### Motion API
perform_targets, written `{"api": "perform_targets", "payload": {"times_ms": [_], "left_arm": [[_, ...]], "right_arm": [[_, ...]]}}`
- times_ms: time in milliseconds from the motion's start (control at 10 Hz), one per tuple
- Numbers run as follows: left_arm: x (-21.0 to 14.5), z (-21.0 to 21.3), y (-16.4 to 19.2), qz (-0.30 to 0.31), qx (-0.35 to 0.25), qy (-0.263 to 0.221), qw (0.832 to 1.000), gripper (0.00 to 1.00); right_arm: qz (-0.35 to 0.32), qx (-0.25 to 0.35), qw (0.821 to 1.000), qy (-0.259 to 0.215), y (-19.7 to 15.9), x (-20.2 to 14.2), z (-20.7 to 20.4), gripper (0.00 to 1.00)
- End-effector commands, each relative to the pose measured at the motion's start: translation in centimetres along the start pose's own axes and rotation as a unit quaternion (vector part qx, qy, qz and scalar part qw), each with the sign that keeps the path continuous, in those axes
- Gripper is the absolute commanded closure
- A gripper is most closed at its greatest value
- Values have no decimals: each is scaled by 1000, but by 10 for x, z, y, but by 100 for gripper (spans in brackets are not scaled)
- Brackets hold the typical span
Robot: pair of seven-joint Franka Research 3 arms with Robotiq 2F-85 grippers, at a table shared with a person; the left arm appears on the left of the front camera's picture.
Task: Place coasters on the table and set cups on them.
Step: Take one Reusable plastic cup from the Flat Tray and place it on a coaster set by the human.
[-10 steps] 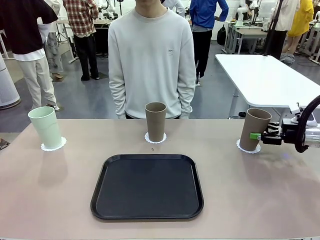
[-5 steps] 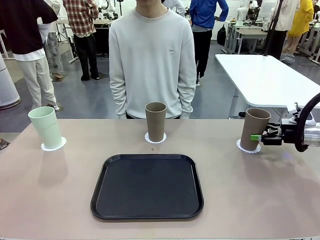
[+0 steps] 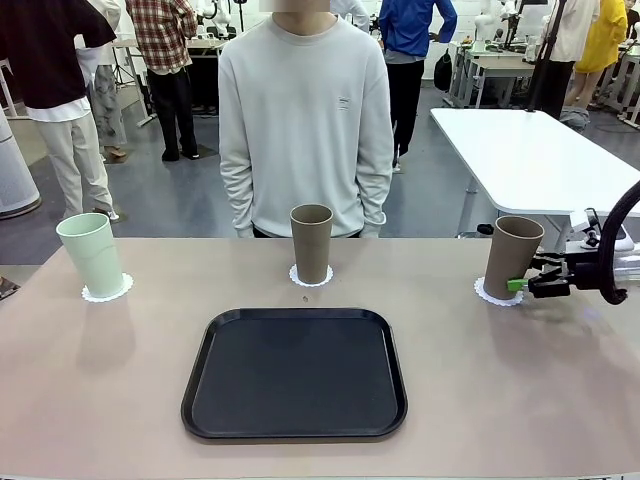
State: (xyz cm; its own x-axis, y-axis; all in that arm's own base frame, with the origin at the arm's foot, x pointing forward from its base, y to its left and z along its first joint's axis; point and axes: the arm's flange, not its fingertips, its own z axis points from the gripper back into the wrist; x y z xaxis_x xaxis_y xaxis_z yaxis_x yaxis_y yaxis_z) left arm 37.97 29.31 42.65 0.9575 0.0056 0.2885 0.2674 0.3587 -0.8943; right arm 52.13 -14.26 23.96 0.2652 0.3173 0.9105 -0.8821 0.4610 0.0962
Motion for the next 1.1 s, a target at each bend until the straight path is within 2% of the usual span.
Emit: {"api": "perform_targets", "payload": {"times_ms": [0, 300, 400, 500, 600, 800, 1000], "left_arm": [[0, 2, -3, 0, -4, 1, 1000, 0], [0, 2, -3, 0, -4, 1, 1000, 0], [0, 2, -3, 0, -4, 1, 1000, 0], [0, 2, -3, 0, -4, 1, 1000, 0], [0, 2, -3, 0, -4, 1, 1000, 0], [0, 2, -3, 0, -4, 1, 1000, 0], [0, 2, -3, 0, -4, 1, 1000, 0]], "right_arm": [[-32, 2, 998, 45, 6, 1, 2, 0], [-82, 24, 991, 106, 20, 5, 26, 0], [-89, 17, 989, 118, 34, 19, 44, 0], [-83, -1, 991, 103, 54, 44, 68, 0], [-79, -24, 990, 117, 72, 66, 89, 0], [-57, -84, 978, 182, 105, 106, 123, 0], [-62, -82, 959, 264, 142, 146, 142, 0]]}}
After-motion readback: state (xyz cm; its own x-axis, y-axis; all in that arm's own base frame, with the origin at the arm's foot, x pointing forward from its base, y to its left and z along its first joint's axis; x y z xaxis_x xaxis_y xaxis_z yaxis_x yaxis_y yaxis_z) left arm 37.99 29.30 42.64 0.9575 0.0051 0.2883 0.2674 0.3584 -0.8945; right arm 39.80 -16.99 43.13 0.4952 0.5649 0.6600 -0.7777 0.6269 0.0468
